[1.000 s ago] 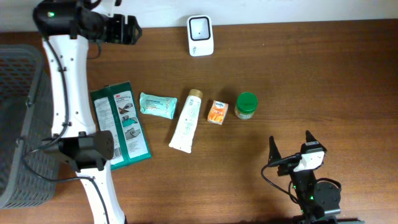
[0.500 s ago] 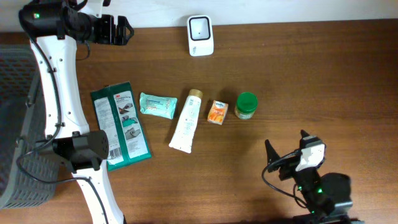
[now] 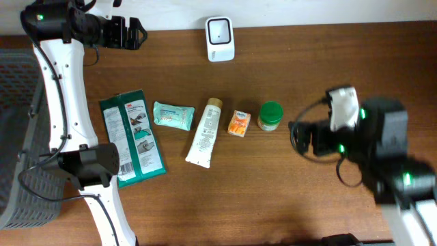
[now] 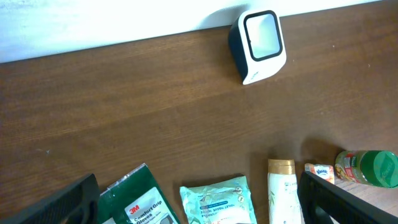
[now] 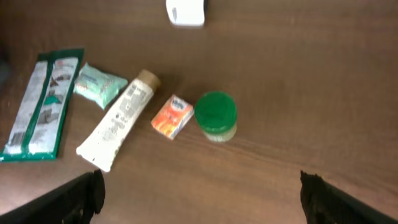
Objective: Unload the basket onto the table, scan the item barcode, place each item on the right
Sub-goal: 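Reach the right gripper to the green-lidded jar and grasp it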
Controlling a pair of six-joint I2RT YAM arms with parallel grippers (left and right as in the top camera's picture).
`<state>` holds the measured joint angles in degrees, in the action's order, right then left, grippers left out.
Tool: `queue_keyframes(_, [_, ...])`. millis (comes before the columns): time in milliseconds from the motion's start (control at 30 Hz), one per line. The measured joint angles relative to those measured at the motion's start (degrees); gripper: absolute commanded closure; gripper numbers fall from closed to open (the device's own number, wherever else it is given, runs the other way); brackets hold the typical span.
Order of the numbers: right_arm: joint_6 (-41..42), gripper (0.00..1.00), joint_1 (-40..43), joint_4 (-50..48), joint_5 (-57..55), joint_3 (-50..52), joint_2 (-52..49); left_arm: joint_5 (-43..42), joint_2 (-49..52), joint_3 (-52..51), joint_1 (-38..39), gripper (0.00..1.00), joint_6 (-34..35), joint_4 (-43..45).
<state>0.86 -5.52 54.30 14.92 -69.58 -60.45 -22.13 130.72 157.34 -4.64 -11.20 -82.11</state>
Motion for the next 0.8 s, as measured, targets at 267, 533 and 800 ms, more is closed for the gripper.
queue_keyframes(267, [0.02, 0.02, 0.00, 4.76, 3.85, -13.90, -22.27, 0.02, 0.00, 0.00, 0.00, 0.01, 0.00, 0.02])
queue_keyframes(533, [2.56, 0.00, 0.00, -1.49, 7.52, -13.90, -35.65, 0.00, 0.00, 0.00, 0.02, 0.01, 0.00, 0.02])
queue_keyframes(800, [14.78, 0.09, -3.61, -4.72, 2.67, -13.90, -44.28, 0.00, 0.00, 0.00, 0.02, 0.01, 0.00, 0.00])
